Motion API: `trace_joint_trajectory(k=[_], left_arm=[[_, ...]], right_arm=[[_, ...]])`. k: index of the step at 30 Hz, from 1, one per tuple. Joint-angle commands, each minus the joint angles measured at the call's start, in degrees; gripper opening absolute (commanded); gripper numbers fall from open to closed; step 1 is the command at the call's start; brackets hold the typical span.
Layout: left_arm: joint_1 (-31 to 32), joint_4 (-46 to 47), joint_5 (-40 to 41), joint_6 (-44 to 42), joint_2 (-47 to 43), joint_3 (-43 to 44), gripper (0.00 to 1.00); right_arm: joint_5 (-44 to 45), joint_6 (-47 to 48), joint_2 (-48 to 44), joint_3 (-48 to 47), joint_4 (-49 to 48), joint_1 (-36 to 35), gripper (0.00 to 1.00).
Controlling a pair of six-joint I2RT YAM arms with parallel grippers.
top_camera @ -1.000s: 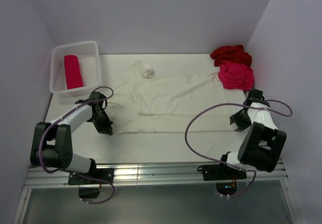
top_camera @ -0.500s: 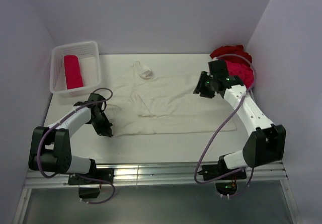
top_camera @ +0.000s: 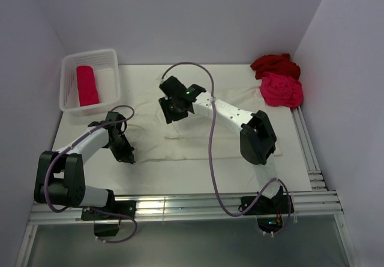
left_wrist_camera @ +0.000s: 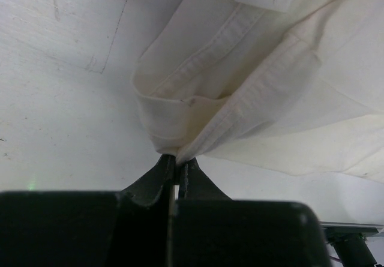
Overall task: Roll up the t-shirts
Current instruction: Fold the tshirt
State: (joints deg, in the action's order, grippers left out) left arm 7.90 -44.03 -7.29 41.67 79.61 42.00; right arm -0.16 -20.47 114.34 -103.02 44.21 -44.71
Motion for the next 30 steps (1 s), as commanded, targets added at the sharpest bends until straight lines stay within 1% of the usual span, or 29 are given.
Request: trace_joint_trajectory(k=[1,4,8,11,16,22,27,29,30], left_arm=[[-0.2,-0.6,-0.9,0.0,-1.7,-0.3,0.00],[-0.2,-1.0,-0.8,-0.5,-1.0,0.5,0.00],[-0.3,-1.7,0.2,-1.2,-0.6,2.0,0.01],[-0.3,-2.1,0.3,-1.9,0.0,3.0,0.00],[-0.3,-1.0,-2.0,-2.2,-0.2,1.6,0.00],[-0.3,-1.3,-2.3,-2.9,-0.2,1.9,0.00],[-0.3,-1.3,-3.0,-3.3,-0.1,1.8,0.00],[-0.3,-1.2,-3.1,-3.3,-0.1,1.7,0.00],[-0.3,-1.2,-3.3,-3.4,0.0,1.6,0.00]], right_arm=[[3.3,2.6,3.1,-5.0,2.4,-2.6,0.50],[3.5,2.5,5.8,-6.2,1.9,-4.2,0.50],[3.9,2.7,8.4,-8.2,2.5,-5.6,0.55],[4.1,3.0,9.7,-8.9,2.6,-6.4,0.55],[4.0,2.6,11.2,-8.2,1.9,-7.6,0.54],[3.0,4.0,12.0,-7.8,0.3,-9.6,0.53],[7.5,4.5,14.5,-9.7,1.6,-11.1,0.52],[10.7,3.9,15.2,-10.4,2.5,-11.4,0.50],[13.8,3.8,15.8,-11.1,3.3,-11.4,0.49]])
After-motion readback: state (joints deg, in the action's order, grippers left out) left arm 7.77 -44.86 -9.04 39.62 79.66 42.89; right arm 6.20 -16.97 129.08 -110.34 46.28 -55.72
